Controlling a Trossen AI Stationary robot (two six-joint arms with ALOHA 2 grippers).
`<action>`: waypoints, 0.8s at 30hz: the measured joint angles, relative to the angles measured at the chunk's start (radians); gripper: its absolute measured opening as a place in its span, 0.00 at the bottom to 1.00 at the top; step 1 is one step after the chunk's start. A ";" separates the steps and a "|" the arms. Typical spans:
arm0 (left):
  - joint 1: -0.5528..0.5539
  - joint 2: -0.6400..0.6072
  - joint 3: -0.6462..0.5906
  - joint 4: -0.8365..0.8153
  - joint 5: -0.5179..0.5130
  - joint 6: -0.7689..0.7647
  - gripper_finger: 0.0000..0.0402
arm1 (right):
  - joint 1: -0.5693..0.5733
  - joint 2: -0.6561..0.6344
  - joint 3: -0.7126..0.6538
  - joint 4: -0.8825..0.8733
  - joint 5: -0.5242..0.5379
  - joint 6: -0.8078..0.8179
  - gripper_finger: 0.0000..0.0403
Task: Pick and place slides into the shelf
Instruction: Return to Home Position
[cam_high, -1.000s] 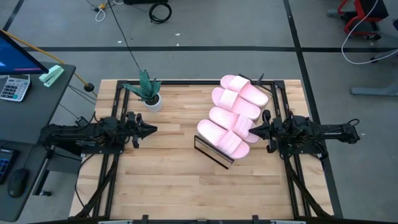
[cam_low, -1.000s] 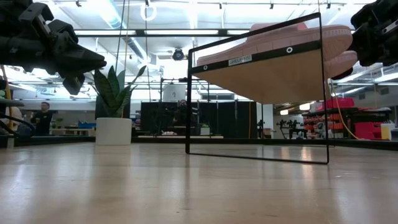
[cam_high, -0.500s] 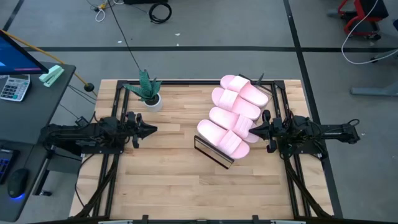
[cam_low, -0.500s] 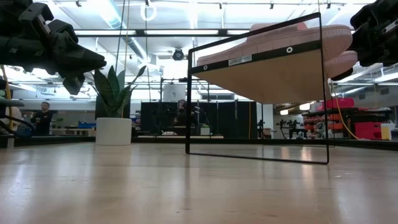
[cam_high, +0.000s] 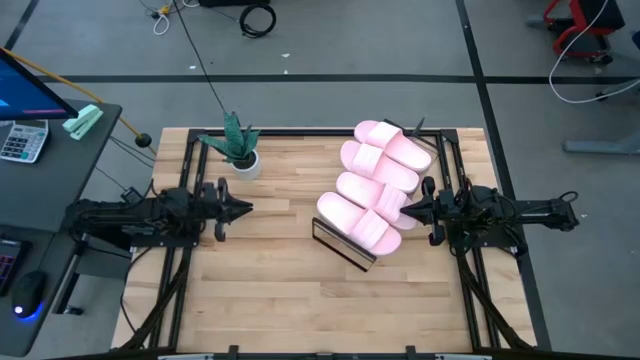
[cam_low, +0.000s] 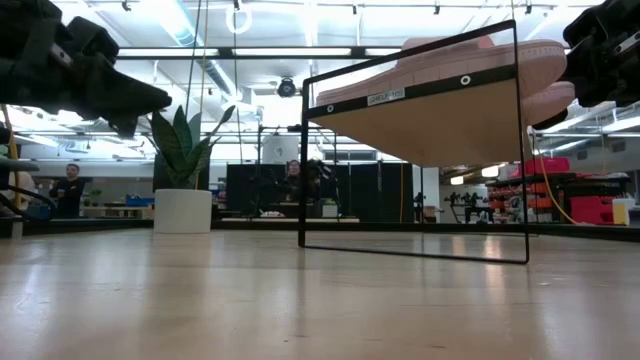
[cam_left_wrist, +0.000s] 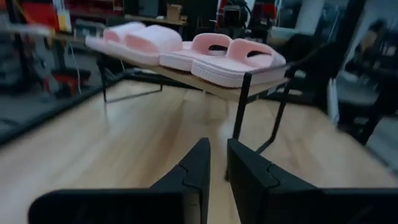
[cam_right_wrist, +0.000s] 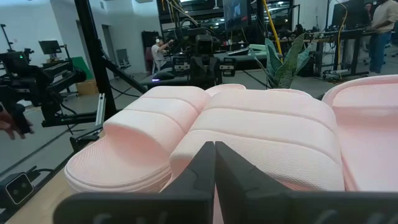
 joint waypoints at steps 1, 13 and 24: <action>0.000 0.000 0.000 0.000 0.000 0.036 0.14 | 0.000 0.000 0.000 0.000 0.000 0.000 0.03; 0.000 0.000 0.000 0.000 0.000 0.071 0.14 | 0.000 0.000 0.000 0.000 0.000 0.000 0.03; 0.000 0.000 0.000 0.000 0.000 0.071 0.15 | 0.000 0.000 0.000 0.000 0.000 0.000 0.03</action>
